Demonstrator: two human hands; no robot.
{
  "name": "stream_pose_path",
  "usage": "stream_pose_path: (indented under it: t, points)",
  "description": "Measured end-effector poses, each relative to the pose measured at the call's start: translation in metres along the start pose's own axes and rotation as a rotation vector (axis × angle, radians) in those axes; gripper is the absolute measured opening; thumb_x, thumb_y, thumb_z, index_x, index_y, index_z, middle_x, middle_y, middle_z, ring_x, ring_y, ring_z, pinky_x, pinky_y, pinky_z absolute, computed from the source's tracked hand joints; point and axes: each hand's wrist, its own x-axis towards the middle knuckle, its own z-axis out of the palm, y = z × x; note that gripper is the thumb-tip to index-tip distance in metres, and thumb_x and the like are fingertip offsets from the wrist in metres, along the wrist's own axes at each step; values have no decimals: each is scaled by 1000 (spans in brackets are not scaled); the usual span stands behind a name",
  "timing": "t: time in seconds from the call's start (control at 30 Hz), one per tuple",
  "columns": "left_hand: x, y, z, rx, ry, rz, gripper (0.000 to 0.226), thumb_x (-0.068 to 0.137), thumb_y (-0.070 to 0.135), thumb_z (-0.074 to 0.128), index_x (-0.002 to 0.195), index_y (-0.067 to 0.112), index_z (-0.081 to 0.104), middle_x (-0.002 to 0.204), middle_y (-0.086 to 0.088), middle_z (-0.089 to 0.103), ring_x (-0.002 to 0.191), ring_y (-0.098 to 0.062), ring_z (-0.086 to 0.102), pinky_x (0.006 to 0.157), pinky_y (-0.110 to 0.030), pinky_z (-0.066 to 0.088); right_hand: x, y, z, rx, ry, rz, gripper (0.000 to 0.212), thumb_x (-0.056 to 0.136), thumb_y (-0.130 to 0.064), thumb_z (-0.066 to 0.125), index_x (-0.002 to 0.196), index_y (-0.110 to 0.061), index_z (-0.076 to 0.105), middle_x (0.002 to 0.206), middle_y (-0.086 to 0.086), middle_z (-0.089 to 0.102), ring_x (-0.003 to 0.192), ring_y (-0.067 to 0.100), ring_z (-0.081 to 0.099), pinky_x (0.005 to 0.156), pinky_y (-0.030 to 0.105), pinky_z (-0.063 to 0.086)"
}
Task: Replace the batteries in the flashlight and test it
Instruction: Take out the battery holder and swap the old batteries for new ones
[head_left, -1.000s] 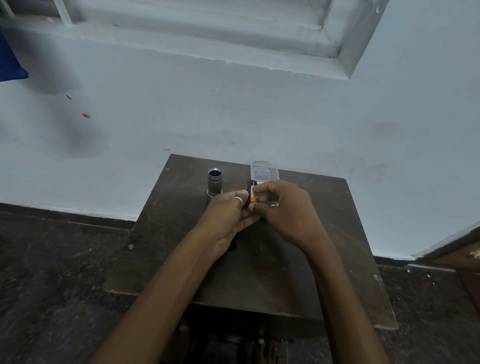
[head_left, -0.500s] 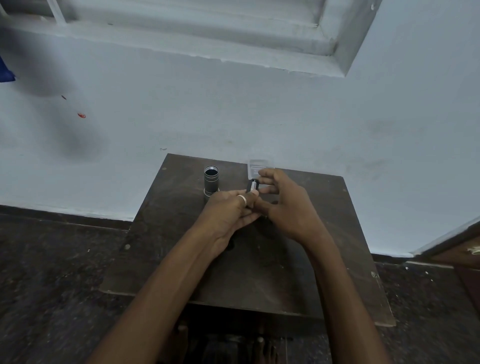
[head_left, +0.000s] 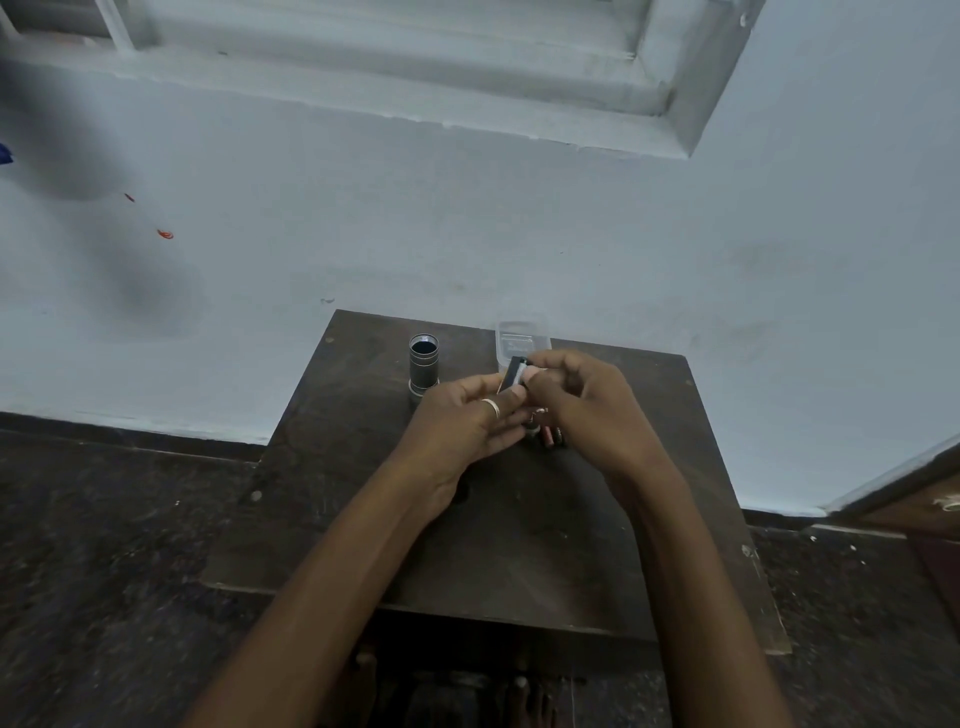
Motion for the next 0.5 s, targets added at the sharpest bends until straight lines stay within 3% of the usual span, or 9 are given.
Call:
stream_pose_path:
  t: [0.13, 0.27, 0.4, 0.5]
  points:
    - [-2, -2, -2, 89, -21, 82, 22, 90, 16, 70, 112, 17, 71, 100, -1, 78, 97, -11, 73, 81, -26, 59, -1, -5, 6, 59, 63, 7, 11, 92, -29, 70, 98, -20, 74, 81, 2, 79, 80, 20, 77, 82, 49, 61]
    - [-3, -2, -1, 227, -4, 202, 18, 88, 17, 73, 101, 30, 72, 91, 7, 79, 89, -4, 73, 71, -21, 59, -1, -8, 12, 157, 131, 82, 15, 85, -16, 77, 98, -11, 72, 79, 9, 78, 74, 22, 75, 76, 48, 60]
    - [-4, -5, -5, 808, 235, 518, 21, 84, 34, 75, 104, 29, 73, 85, 13, 75, 79, -1, 69, 74, -27, 57, 1, -10, 9, 401, 190, 183, 26, 88, -14, 73, 108, 2, 66, 87, 14, 77, 67, 19, 70, 71, 39, 57]
    - [-11, -4, -8, 1108, 433, 778, 27, 84, 44, 71, 107, 30, 68, 84, 14, 67, 72, -10, 62, 63, -33, 52, 2, -9, 5, 559, 204, 216, 22, 91, -13, 70, 100, 7, 69, 87, 15, 76, 75, 19, 68, 78, 31, 58]
